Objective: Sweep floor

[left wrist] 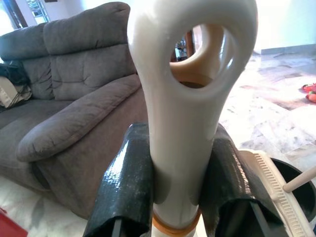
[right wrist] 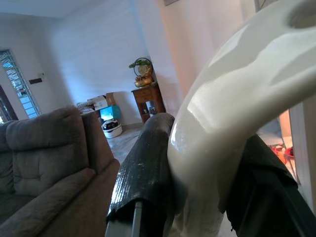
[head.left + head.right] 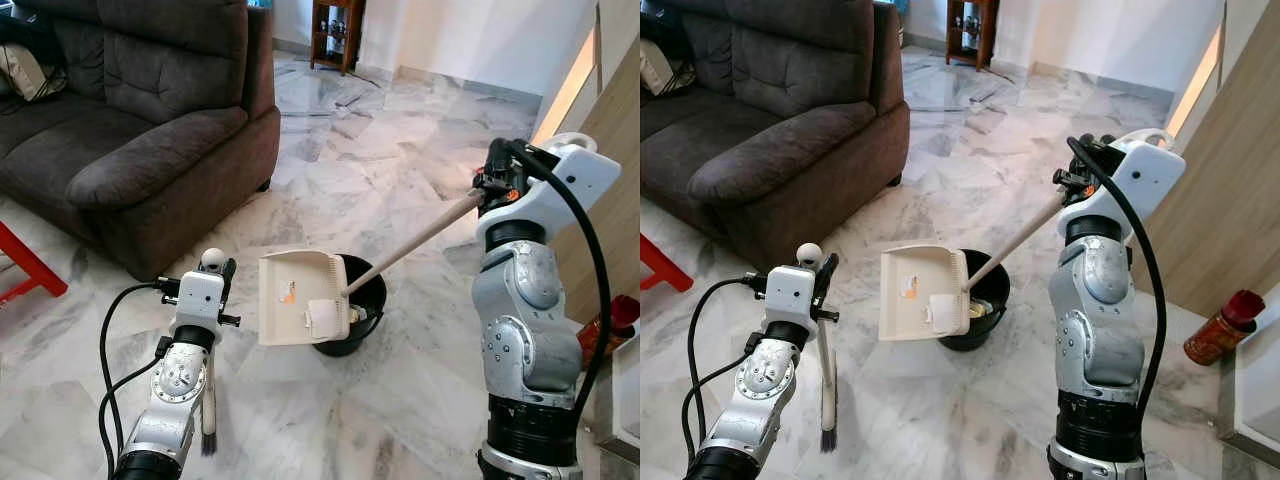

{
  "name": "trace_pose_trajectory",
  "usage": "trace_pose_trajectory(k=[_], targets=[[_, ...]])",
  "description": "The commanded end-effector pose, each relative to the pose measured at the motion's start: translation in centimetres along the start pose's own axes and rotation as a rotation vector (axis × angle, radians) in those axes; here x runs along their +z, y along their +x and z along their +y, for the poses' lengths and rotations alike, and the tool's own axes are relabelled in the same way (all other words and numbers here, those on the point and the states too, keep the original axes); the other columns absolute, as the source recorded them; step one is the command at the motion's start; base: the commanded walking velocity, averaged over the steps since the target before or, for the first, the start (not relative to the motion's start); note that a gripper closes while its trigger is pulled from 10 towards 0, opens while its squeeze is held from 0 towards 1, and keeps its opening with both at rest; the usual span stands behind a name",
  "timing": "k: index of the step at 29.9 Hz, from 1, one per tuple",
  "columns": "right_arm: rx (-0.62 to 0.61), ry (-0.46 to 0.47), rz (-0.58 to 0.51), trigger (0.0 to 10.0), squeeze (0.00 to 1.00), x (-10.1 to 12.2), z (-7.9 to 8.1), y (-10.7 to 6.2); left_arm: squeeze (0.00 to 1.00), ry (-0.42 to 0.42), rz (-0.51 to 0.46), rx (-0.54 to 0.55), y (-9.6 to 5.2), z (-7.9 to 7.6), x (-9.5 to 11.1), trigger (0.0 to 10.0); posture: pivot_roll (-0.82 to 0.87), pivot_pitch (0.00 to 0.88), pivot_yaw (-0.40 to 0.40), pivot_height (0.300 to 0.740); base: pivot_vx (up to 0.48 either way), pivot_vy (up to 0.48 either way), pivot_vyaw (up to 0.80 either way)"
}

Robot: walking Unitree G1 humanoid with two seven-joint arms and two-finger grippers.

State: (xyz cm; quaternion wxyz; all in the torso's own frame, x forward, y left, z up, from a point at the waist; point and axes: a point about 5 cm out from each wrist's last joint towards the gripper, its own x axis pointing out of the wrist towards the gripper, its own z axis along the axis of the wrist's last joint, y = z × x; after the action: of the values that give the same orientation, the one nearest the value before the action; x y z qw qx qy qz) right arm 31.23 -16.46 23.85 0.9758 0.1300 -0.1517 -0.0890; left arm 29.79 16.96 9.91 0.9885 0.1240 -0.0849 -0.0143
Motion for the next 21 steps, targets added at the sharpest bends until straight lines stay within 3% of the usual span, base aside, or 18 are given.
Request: trace_pose_trajectory(k=[1,21], targets=[[0.024,0.027,-0.061,10.0,0.0,1.01,0.53,0.15,0.0,0.03,-0.079,0.008,0.54,0.27,1.42,10.0,0.04,0.0,-0.042,0.74,0.247,0.0,0.0],[0.036,0.028,-0.067,10.0,0.0,1.01,0.62,0.16,0.0,0.031,-0.083,0.012,0.58,0.3,1.51,10.0,0.04,0.0,-0.041,0.74,0.274,0.0,0.0]])
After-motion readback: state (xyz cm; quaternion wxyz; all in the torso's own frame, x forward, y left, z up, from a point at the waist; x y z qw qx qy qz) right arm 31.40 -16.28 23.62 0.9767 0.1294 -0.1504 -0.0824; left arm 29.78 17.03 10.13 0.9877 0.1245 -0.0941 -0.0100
